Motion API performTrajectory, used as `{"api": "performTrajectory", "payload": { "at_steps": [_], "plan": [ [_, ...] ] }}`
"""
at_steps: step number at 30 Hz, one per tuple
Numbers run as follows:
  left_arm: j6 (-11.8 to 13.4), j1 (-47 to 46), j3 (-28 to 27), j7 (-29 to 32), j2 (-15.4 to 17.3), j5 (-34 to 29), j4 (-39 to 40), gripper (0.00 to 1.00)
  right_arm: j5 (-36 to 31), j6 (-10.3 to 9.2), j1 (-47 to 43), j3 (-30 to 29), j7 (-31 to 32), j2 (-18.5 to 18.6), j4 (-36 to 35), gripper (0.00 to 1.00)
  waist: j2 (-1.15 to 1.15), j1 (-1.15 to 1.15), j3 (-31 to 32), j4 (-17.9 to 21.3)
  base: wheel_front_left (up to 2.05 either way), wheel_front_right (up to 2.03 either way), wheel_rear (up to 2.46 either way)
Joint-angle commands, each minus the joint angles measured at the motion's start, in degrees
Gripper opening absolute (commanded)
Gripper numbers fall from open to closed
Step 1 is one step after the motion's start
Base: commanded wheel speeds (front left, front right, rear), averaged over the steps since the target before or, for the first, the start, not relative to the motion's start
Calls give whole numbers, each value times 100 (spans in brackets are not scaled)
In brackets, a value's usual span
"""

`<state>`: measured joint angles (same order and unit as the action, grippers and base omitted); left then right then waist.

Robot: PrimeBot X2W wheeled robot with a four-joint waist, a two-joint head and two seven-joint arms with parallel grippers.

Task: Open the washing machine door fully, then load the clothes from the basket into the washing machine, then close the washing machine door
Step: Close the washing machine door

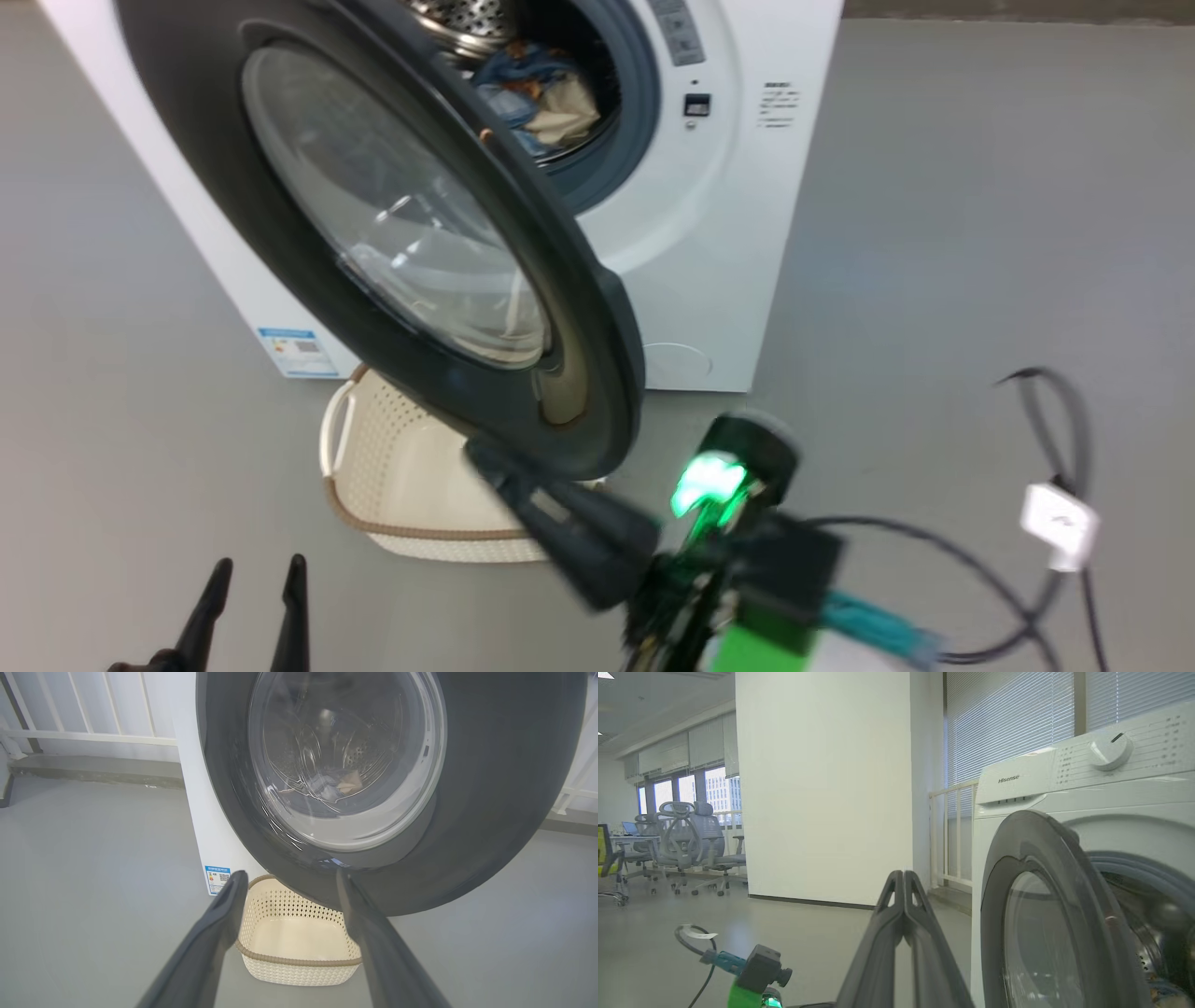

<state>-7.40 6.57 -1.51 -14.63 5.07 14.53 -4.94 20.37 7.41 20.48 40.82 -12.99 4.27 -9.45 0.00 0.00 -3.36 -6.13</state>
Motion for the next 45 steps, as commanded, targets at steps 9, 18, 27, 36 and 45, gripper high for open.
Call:
{"api": "performTrajectory", "payload": {
  "at_steps": [9, 18, 27, 36, 45],
  "plan": [
    [-9, -454, 0, -37, -8, 103, 50, 100, 302, 8, 255, 713, 8, 26, 1069, 0, 0, 0, -364, -562, 0, 0, 0],
    [-9, -628, 31, -37, -67, 134, 100, 100, 246, 8, 376, 325, -156, 99, 2222, 0, 0, 0, -719, -700, 0, 0, 0],
    [-9, -823, 132, -37, -77, 146, 132, 100, -40, 8, 666, -467, -198, 93, 2699, 0, 0, 0, -1048, -724, 0, 0, 0],
    [-9, -1095, 304, -37, -28, 261, 117, 100, -349, 8, 1053, -1383, -200, 51, 2897, 0, 0, 0, -1463, -741, 0, 0, 0],
    [-9, -1364, 449, -37, 5, 354, 130, 100, -629, 8, 1618, -2215, -200, 28, 3096, 0, 0, 0, -1925, -782, 0, 0, 0]
  ]
}}
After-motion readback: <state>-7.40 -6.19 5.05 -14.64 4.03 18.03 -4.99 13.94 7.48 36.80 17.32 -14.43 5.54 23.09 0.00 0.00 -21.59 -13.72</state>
